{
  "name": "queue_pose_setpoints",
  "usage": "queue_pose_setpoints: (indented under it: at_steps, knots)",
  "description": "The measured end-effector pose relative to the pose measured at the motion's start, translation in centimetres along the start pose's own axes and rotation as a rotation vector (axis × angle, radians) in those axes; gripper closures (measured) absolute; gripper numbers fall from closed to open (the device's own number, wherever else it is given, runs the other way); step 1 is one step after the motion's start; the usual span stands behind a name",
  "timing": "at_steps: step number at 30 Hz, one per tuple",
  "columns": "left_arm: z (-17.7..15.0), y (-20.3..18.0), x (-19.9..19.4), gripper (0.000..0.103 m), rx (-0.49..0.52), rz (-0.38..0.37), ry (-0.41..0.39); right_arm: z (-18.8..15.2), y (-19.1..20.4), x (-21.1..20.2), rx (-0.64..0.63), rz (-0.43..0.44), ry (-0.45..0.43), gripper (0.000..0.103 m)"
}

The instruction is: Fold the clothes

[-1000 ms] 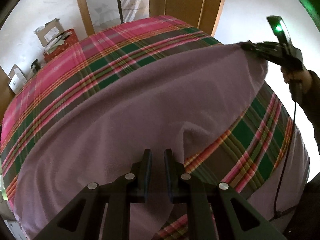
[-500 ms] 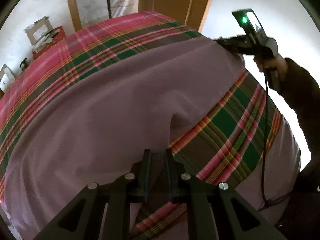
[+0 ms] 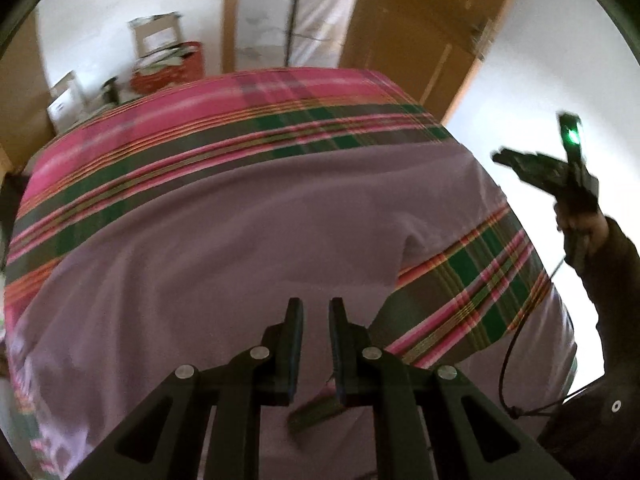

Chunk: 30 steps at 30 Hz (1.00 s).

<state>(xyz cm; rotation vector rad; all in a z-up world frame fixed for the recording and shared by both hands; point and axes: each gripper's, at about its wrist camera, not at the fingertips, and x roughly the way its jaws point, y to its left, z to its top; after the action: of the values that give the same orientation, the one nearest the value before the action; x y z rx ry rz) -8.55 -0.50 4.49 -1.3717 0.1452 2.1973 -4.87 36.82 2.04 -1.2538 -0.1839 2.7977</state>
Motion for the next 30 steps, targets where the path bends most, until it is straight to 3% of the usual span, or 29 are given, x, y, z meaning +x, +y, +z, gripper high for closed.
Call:
queue_pose_setpoints:
  at_steps: [12, 16, 23, 27, 30]
  knots:
    - [-7.5, 5.5, -9.8, 0.090, -0.103, 0.102, -0.079, 0.6, 7.8, -11.2, -0.107, 0.075, -0.119, 0.074]
    - [-10.5, 7.8, -12.3, 0.089, -0.138, 0.149, -0.077, 0.1, 11.9, -14.1, -0.171, 0.159, -0.143, 0.074]
    - [-13.4, 9.4, -12.6, 0.089, -0.161, 0.150, -0.071, -3.0, 18.3, -11.1, -0.261, 0.206, -0.055, 0.073]
    - [-12.2, 7.4, -10.8, 0.088, -0.118, 0.112, -0.079, -4.8, 20.6, -8.7, -0.334, 0.171, -0.030, 0.073]
    - [-10.3, 4.8, -8.6, 0.088, -0.054, 0.068, -0.064, -5.0, 20.6, -6.2, -0.311, 0.156, 0.002, 0.073]
